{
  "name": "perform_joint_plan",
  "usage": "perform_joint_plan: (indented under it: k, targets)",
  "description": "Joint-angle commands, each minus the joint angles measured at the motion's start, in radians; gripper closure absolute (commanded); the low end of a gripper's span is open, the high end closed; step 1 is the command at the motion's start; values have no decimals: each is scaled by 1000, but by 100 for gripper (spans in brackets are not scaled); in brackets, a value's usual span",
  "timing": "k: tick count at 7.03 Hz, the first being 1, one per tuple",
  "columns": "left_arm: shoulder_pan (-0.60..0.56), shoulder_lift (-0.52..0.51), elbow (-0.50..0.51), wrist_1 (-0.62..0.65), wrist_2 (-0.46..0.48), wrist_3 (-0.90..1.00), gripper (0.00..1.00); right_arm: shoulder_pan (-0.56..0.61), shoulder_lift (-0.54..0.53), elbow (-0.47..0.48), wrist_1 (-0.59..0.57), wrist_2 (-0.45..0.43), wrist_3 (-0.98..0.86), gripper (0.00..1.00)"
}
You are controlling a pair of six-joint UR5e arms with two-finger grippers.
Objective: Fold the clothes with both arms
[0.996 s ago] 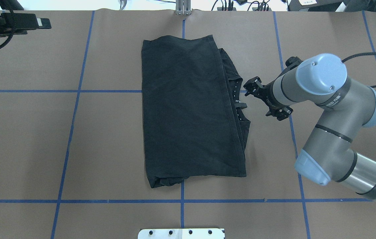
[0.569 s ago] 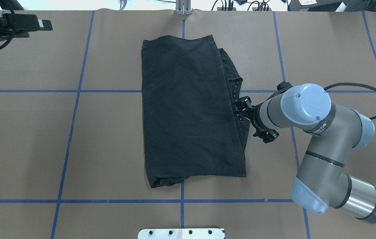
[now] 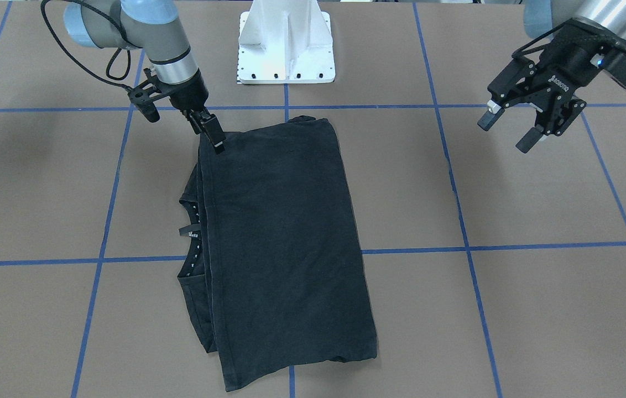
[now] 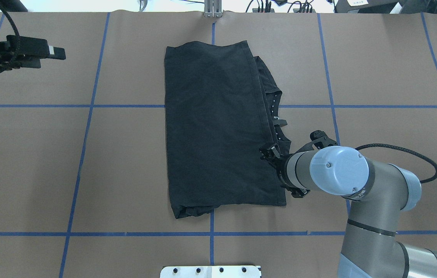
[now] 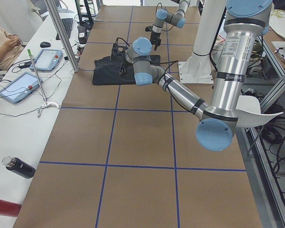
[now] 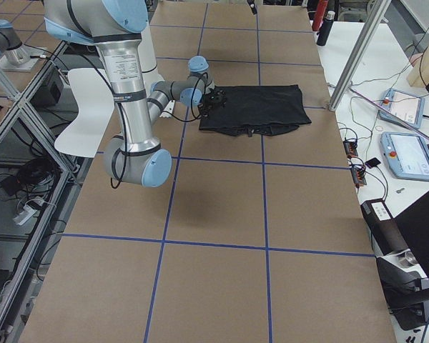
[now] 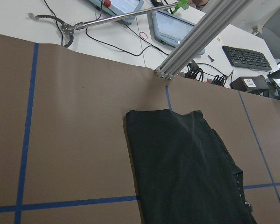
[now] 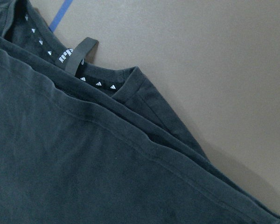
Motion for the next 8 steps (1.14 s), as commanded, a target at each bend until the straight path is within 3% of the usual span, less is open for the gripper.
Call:
perform_joint_plan:
  k: [1,8]
  targets:
    - [1,-7,12,-2,-4,-9,0,-13,-17,-32,-1,-8,-2,1]
    - [1,-5,-4,-2,-5,-18,0,-56,0,-97,-2,9,-11,4]
